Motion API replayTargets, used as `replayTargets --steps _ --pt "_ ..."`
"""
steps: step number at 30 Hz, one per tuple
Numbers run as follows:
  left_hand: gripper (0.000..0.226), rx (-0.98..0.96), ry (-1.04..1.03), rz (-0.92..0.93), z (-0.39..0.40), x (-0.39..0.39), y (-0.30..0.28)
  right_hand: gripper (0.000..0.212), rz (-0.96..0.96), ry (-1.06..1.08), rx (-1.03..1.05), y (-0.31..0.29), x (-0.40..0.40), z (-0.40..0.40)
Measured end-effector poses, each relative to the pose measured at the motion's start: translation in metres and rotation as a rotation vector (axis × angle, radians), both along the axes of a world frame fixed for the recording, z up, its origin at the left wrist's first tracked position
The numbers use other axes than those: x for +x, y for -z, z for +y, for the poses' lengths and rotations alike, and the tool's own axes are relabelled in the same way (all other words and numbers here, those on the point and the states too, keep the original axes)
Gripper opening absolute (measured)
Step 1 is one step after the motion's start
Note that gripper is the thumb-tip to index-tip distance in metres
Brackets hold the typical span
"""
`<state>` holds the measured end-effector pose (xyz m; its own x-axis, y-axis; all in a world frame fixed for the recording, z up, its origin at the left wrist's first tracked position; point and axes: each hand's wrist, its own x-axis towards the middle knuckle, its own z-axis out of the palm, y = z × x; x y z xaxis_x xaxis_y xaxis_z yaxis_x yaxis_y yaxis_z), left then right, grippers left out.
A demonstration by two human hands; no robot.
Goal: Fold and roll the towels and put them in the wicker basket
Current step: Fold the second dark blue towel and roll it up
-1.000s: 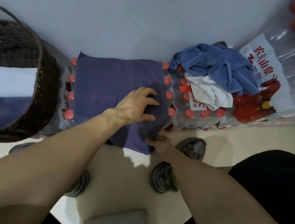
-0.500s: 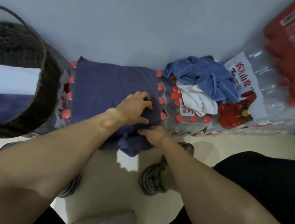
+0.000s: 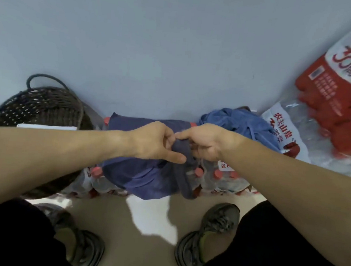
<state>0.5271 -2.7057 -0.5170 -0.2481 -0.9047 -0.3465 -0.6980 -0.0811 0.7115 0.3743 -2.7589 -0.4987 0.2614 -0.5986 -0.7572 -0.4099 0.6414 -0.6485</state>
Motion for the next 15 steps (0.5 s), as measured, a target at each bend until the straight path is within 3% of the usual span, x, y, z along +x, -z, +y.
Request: replayTargets --steps 5,8,11,15 --pt "0.036 0.026 -0.119 0.184 0.002 0.0 0.019 0.025 0.033 -0.123 -0.036 0.002 -0.008 0.0" --pt "0.035 0.067 -0.095 0.198 0.0 0.007 0.019 0.015 0.081 -0.356 -0.029 -0.004 -0.018 0.001" --pt "0.044 0.093 -0.069 0.204 -0.005 0.011 0.012 0.012 0.097 -0.415 -0.098 -0.009 -0.023 -0.002" --pt "0.033 0.078 -0.171 0.261 -0.014 0.01 0.008 0.009 0.117 -0.507 -0.117 -0.015 -0.027 -0.007"
